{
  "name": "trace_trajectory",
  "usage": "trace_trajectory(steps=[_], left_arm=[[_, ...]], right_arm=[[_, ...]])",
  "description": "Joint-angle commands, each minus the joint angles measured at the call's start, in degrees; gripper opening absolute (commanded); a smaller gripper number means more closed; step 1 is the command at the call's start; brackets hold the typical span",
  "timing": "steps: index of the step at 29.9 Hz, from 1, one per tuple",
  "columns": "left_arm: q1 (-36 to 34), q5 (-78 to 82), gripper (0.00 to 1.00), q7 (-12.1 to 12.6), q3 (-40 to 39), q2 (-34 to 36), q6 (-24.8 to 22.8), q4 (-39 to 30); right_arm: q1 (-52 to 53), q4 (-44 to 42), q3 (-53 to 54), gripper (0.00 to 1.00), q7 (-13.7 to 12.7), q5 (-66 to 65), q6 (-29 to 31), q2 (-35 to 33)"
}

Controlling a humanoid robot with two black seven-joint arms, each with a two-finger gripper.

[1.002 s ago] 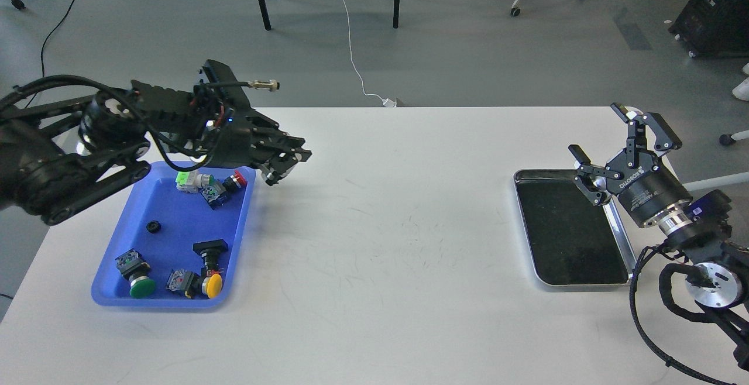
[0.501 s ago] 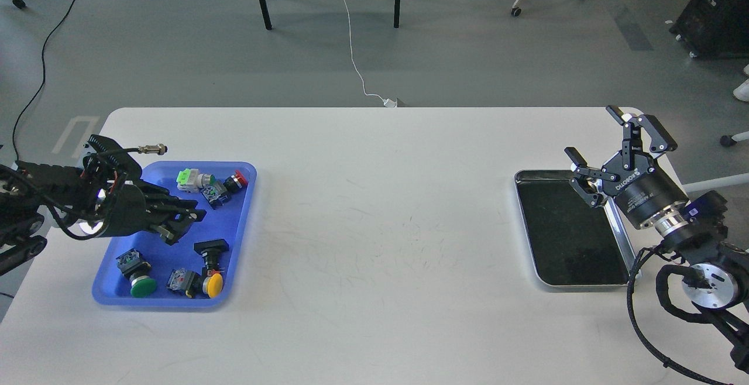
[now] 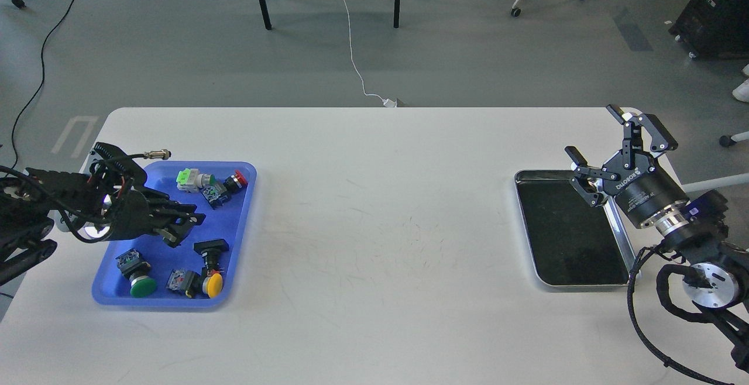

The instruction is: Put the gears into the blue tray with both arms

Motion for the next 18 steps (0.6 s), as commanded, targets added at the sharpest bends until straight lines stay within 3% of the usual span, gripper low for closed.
trace_trajectory(steps=[1,4,6,12,18], left_arm=[[0.01,0.06,0.43,0.01,0.11,-0.08,0.00,0.41],[-0.16,-0.02,0.64,0.01,0.03,0.09,0.53,1.20],[-0.51,-0.55,0.85,0.01,-0.06,0.35,1.23,1.30],[-4.28,-10.63,0.93,0.01,-4.54,0.53,2.46,0.51],[-6.58,-39.25,0.97,0.01,-11.48,-1.66,2.29,-2.56]], right_arm=[[-0.01,0.06,0.00,0.96,0.00,0.00,0.01,-0.16],[-0.01,0.32,-0.09,0.96,0.00,0.00,0.01,-0.34],[0.08,0.41,-0.09,0.96,0.00,0.00,0.01,-0.43],[0.17,0.41,-0.09,0.96,0.00,0.00,0.01,-0.43],[0.52,0.33,-0.09,0.97,0.00,0.00,-0.08,-0.43]])
